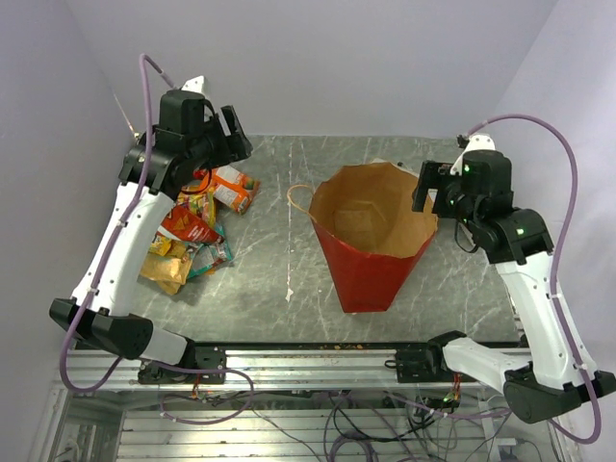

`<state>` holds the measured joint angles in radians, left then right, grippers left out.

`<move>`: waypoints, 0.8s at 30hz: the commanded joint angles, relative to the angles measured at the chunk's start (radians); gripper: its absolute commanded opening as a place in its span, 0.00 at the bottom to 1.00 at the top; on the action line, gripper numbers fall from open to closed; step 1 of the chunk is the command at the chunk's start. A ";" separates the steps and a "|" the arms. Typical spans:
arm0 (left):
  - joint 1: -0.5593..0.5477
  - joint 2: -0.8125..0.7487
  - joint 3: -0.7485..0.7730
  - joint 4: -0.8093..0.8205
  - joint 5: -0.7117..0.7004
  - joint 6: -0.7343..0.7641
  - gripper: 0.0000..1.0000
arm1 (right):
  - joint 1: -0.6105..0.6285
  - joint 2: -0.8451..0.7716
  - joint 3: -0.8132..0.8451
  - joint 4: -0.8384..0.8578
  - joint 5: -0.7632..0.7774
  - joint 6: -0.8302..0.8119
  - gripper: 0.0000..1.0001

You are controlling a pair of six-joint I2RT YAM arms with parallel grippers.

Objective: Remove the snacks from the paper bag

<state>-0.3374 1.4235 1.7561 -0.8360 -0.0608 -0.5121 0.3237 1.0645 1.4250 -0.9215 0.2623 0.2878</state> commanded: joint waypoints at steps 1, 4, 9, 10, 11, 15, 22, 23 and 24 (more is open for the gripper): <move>0.005 -0.059 0.038 0.023 0.082 -0.154 0.84 | -0.004 -0.049 0.111 -0.042 0.029 -0.028 0.99; 0.005 -0.136 -0.032 0.095 0.134 -0.202 0.91 | -0.004 -0.089 0.167 -0.038 0.069 -0.024 1.00; 0.005 -0.180 0.112 0.000 0.067 -0.099 0.92 | -0.004 -0.173 0.260 0.027 -0.084 -0.132 1.00; 0.005 -0.185 0.154 -0.032 0.049 -0.081 0.92 | -0.004 -0.184 0.282 0.040 -0.088 -0.133 1.00; 0.005 -0.194 0.189 -0.067 0.024 -0.068 0.92 | -0.004 -0.188 0.307 0.048 -0.080 -0.129 1.00; 0.005 -0.294 0.229 -0.139 -0.078 -0.071 0.94 | -0.005 -0.162 0.429 0.015 0.067 -0.048 1.00; 0.005 -0.481 0.167 -0.096 -0.267 -0.011 0.86 | -0.005 -0.189 0.436 0.010 0.140 0.011 1.00; 0.005 -0.480 0.189 -0.108 -0.286 0.002 0.86 | -0.005 -0.192 0.432 0.007 0.137 0.015 1.00; 0.005 -0.474 0.210 -0.124 -0.301 0.019 0.85 | -0.004 -0.196 0.430 0.005 0.140 0.018 1.00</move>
<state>-0.3374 0.9318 1.9297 -0.9237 -0.2260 -0.5621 0.3225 0.8776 1.8713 -0.9012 0.3737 0.2768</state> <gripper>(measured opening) 0.859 0.999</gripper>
